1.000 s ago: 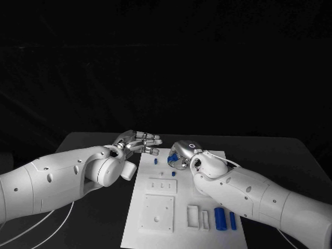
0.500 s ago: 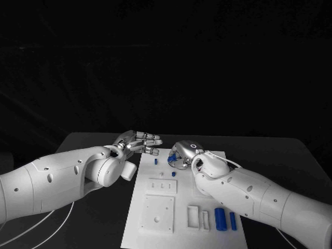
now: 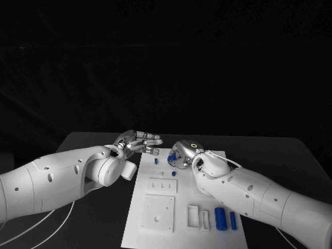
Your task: Assemble the parts on the task board
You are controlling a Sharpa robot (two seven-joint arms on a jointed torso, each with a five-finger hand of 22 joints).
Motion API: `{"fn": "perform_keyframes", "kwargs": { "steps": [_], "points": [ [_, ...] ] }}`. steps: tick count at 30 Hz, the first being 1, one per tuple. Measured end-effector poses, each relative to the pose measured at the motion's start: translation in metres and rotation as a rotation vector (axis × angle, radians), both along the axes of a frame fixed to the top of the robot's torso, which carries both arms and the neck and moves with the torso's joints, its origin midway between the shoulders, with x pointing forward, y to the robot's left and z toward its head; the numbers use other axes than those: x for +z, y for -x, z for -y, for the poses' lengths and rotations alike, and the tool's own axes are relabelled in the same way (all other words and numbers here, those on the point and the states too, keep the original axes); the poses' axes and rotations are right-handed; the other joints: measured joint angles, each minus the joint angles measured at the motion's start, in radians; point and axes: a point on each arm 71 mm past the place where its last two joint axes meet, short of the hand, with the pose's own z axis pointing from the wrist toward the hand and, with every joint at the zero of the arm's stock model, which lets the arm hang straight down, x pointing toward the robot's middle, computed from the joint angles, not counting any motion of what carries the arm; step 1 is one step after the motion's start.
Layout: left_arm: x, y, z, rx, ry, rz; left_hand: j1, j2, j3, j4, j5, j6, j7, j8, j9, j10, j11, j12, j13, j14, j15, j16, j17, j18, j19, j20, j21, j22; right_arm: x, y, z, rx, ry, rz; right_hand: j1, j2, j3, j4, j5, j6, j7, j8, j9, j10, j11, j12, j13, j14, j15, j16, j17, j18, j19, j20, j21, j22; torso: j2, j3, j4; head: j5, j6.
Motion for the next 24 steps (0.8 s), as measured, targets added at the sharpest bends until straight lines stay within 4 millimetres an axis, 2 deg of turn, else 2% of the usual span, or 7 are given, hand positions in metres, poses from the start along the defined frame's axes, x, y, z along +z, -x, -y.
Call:
{"fn": "perform_keyframes", "kwargs": {
  "steps": [6, 10, 11, 15, 16, 18, 24],
  "points": [
    [0.0, 0.0, -0.0004, 0.001, 0.0, 0.0, 0.0, 0.0, 0.0, 0.0, 0.0, 0.0, 0.0, 0.0, 0.0, 0.0, 0.0, 0.0, 0.0, 0.0, 0.0, 0.0, 0.0, 0.0, 0.0, 0.0, 0.0, 0.0, 0.0005, 0.0002, 0.0003, 0.003, -0.002, 0.0, 0.0, 0.0, -0.015, 0.002, 0.003, -0.016, -0.006, 0.0, -0.001, -0.017, 0.007, -0.069, -0.095, 0.0, 0.0, -0.005, -0.005, 0.0, 0.0, 0.0, -0.01, 0.0, 0.0, -0.0004, -0.0001, 0.001, -0.001],
    [0.0, 0.0, -0.0008, 0.001, 0.0, 0.0, 0.0, 0.0, 0.0, 0.0, 0.0, 0.0, 0.0, 0.0, 0.0, 0.0, 0.0, 0.0, 0.0, 0.0, 0.0, 0.0, 0.0, 0.0, 0.0, 0.0, 0.0, 0.0, 0.0008, 0.0007, 0.0006, 0.005, -0.003, 0.0, -0.001, 0.001, -0.018, 0.004, 0.003, -0.018, -0.007, 0.001, -0.001, 0.001, 0.017, -0.16, -0.108, -0.003, 0.003, -0.005, -0.008, 0.013, 0.0, 0.0, -0.01, 0.0, 0.0, -0.0006, -0.0001, 0.001, -0.001],
    [0.0, 0.0, -0.0009, 0.001, 0.0, 0.0, 0.0, 0.0, 0.0, 0.0, 0.0, 0.0, 0.0, 0.0, 0.0, 0.0, 0.0, 0.0, 0.0, 0.0, 0.0, 0.0, 0.0, 0.0, 0.0, 0.0, 0.0, 0.0, 0.0009, 0.0008, 0.0005, 0.007, -0.004, 0.0, -0.003, 0.003, -0.018, 0.004, 0.003, -0.025, -0.007, 0.001, -0.001, 0.004, 0.021, -0.191, -0.108, -0.002, 0.009, -0.005, -0.008, 0.015, -0.002, 0.002, -0.015, 0.0, 0.0, -0.0005, -0.0001, 0.001, -0.001],
    [0.0, 0.0001, -0.0011, 0.002, -0.001, 0.0, 0.0, 0.0, 0.0, 0.0, 0.0, 0.0, 0.0, 0.0, 0.0, 0.0, 0.0, 0.0, 0.0, 0.0, 0.0, 0.0, 0.0, 0.0, 0.0, 0.0, 0.0, 0.0, 0.001, 0.0024, -0.0015, 0.015, -0.007, 0.0, -0.003, 0.003, -0.015, 0.001, 0.003, -0.025, -0.006, 0.001, -0.001, 0.018, 0.035, -0.254, -0.126, -0.002, 0.013, -0.005, -0.009, 0.015, 0.0, 0.011, -0.015, 0.0, 0.0, -0.001, 0.0001, 0.001, -0.002],
    [0.0, 0.0001, -0.0012, 0.002, -0.001, 0.0, 0.0, 0.0, 0.0, 0.0, 0.0, 0.0, 0.0, 0.0, 0.0, 0.0, 0.0, 0.0, 0.0, 0.0, 0.0, 0.0, 0.0, 0.0, 0.0, 0.0, 0.0, 0.0, 0.0007, 0.0031, -0.0025, 0.019, -0.008, -0.001, -0.003, 0.003, -0.015, 0.001, 0.003, -0.023, -0.004, 0.001, 0.001, 0.022, 0.035, -0.263, -0.258, -0.002, 0.013, -0.005, -0.01, 0.015, 0.0, 0.011, -0.015, -0.001, 0.0, -0.0012, 0.0003, 0.001, -0.002],
    [0.0, 0.0001, -0.0014, 0.002, -0.001, -0.001, 0.0, 0.0, 0.0, 0.0, 0.0, -0.002, 0.002, 0.0, 0.0, -0.004, 0.004, 0.0, 0.0, 0.0, 0.0, 0.0, 0.0, 0.0, 0.0, 0.0, 0.0, 0.0, -0.0004, 0.0045, -0.0039, 0.023, -0.009, -0.003, -0.003, 0.003, -0.015, 0.001, 0.002, -0.015, 0.001, 0.01, 0.005, 0.027, 0.033, -0.272, -0.356, -0.002, 0.013, -0.005, -0.011, 0.015, 0.0, 0.011, -0.015, -0.002, 0.0, -0.0012, 0.0003, 0.002, -0.002],
    [-0.0001, -0.0002, -0.002, 0.004, -0.001, -0.001, 0.0, 0.0, 0.0, 0.0, 0.0, -0.004, 0.004, 0.0, -0.001, -0.004, 0.004, 0.0, 0.0, 0.0, 0.0, 0.0, 0.0, 0.0, 0.0, 0.0, 0.0, 0.0, -0.002, 0.0083, -0.009, 0.038, -0.014, -0.008, -0.003, 0.003, -0.012, -0.002, 0.002, -0.017, -0.001, 0.01, 0.001, 0.027, 0.033, -0.273, -0.386, -0.005, 0.016, -0.005, -0.014, 0.015, 0.0, 0.011, -0.015, -0.004, 0.0, -0.0009, -0.0004, 0.0, 0.0]
  ]
}}
